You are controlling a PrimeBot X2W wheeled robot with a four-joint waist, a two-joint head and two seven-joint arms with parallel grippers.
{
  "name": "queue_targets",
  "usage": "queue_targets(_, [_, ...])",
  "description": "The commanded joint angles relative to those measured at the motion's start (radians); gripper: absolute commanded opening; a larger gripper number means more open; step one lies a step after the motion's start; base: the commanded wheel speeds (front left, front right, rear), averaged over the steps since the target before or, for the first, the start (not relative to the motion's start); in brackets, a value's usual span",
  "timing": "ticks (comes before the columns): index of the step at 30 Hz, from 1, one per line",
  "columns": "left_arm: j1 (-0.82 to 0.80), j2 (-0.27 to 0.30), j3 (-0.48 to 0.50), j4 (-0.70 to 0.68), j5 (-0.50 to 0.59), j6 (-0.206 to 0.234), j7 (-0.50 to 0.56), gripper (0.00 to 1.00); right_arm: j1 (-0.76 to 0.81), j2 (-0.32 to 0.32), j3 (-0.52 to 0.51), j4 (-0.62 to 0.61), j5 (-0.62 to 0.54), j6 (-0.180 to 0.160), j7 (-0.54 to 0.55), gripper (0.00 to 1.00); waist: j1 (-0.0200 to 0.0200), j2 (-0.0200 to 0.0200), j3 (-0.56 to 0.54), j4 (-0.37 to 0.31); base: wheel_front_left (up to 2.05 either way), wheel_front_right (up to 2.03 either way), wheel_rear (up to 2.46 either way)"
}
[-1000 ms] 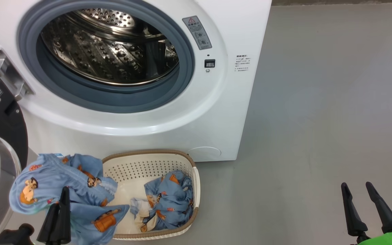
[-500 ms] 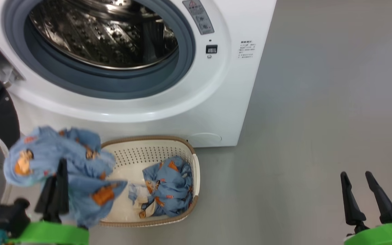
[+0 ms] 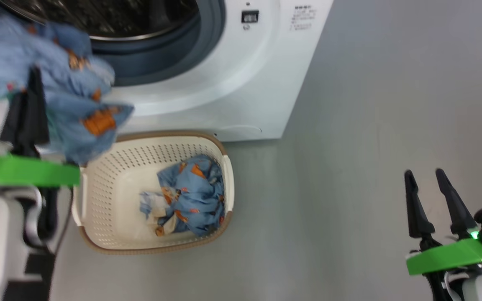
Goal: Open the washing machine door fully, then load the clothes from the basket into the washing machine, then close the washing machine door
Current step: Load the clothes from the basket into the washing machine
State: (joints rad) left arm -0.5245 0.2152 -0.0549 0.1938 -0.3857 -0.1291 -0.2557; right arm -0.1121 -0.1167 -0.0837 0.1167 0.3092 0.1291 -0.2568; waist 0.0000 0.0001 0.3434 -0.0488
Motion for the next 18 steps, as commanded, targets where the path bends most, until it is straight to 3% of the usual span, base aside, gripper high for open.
queue_targets(1, [-0.068, 0.052, 0.026, 0.0, -0.006, -0.002, -0.006, 0.0, -0.026, 0.003, 0.025, -0.028, -0.007, 0.002, -0.005, 1.0, 0.0, -0.0001, 0.077, -0.052, 0.0, 0.0, 0.0])
queue_targets(8, [-0.247, 0.103, 0.003, 0.138, -0.018, -0.002, -0.006, 0.0, -0.07, 0.028, 0.041, -0.04, -0.006, 0.002, -0.005, 1.0, 0.0, -0.0001, 0.15, -0.107, 0.0, 0.0, 0.0])
queue_targets(18, [-0.501, 0.177, -0.09, 0.439, -0.056, -0.002, -0.006, 0.0, -0.109, 0.055, 0.082, -0.047, -0.005, 0.002, -0.005, 1.0, 0.0, -0.0001, 0.228, -0.184, 0.0, 0.0, 0.0])
